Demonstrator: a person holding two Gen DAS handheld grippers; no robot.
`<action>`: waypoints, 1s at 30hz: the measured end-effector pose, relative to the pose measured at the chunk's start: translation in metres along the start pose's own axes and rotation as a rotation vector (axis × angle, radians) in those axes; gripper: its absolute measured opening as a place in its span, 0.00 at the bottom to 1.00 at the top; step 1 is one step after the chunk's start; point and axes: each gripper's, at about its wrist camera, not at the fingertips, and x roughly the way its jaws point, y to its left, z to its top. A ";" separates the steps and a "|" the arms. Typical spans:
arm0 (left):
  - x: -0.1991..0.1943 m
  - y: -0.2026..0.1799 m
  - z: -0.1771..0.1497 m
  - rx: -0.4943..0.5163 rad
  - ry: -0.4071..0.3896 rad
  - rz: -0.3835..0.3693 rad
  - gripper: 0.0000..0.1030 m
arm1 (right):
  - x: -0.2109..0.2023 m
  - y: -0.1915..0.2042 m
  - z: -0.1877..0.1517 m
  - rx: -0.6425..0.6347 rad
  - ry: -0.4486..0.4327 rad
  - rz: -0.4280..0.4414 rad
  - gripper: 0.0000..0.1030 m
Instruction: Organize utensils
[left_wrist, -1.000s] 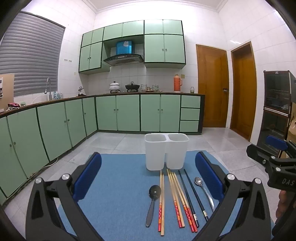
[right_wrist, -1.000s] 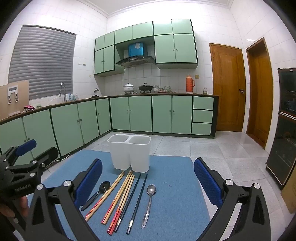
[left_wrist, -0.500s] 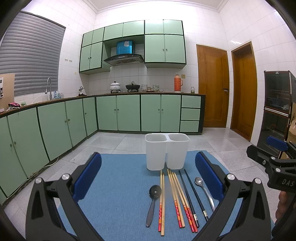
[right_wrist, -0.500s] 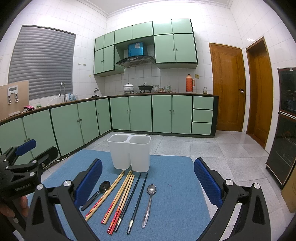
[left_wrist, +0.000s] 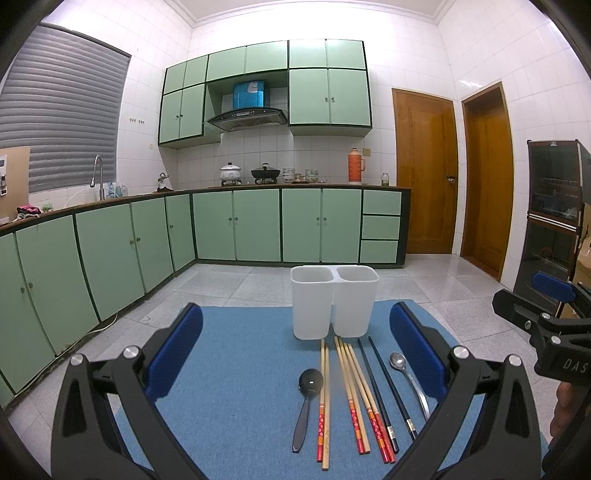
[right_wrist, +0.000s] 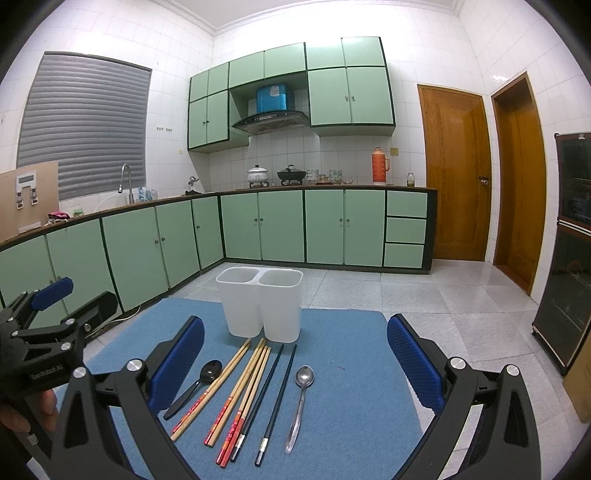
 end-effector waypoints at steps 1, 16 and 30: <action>0.000 0.000 0.000 0.000 0.001 0.000 0.95 | 0.000 0.000 0.000 -0.001 0.000 0.000 0.94; 0.000 0.000 0.000 0.002 0.001 -0.001 0.95 | 0.000 0.000 0.000 0.002 0.000 0.000 0.94; 0.000 0.001 0.000 0.001 0.000 0.001 0.95 | 0.002 0.002 -0.001 -0.001 0.006 0.004 0.94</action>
